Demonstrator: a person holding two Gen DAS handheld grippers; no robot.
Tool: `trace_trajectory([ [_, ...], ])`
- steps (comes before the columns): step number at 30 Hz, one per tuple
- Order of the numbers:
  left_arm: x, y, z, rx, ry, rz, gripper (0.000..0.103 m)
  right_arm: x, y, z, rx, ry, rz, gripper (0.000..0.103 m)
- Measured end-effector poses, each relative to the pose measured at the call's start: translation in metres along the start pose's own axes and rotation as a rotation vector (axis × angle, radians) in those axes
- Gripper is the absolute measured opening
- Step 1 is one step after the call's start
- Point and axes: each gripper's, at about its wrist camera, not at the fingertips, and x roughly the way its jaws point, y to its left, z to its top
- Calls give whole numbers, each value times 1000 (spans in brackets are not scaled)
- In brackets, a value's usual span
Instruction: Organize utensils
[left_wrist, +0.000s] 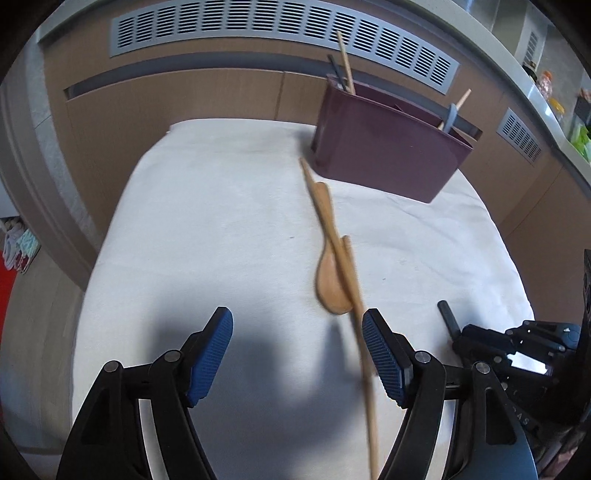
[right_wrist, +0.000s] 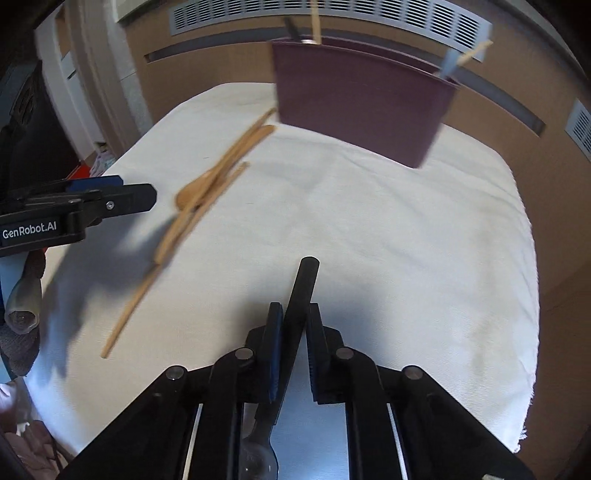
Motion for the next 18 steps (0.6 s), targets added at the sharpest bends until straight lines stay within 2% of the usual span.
trace_trajectory([
  [5, 27, -20, 28, 21, 25, -30, 72, -6, -41, -4, 99, -18, -47, 11],
  [8, 48, -28, 45, 30, 64, -11, 58, -7, -61, -7, 152, -26, -64, 11],
  [10, 60, -31, 52, 33, 86, 1, 55, -6, -70, -9, 169, -32, -65, 11],
  [13, 75, -34, 59, 40, 110, 34, 44, -7, -75, -11, 181, -39, -61, 11],
  [16, 77, -35, 60, 50, 103, 51, 35, -5, -75, -11, 178, -47, -57, 12],
  [18, 76, -34, 60, 45, 107, 43, 19, -5, -74, -12, 179, -49, -54, 14],
])
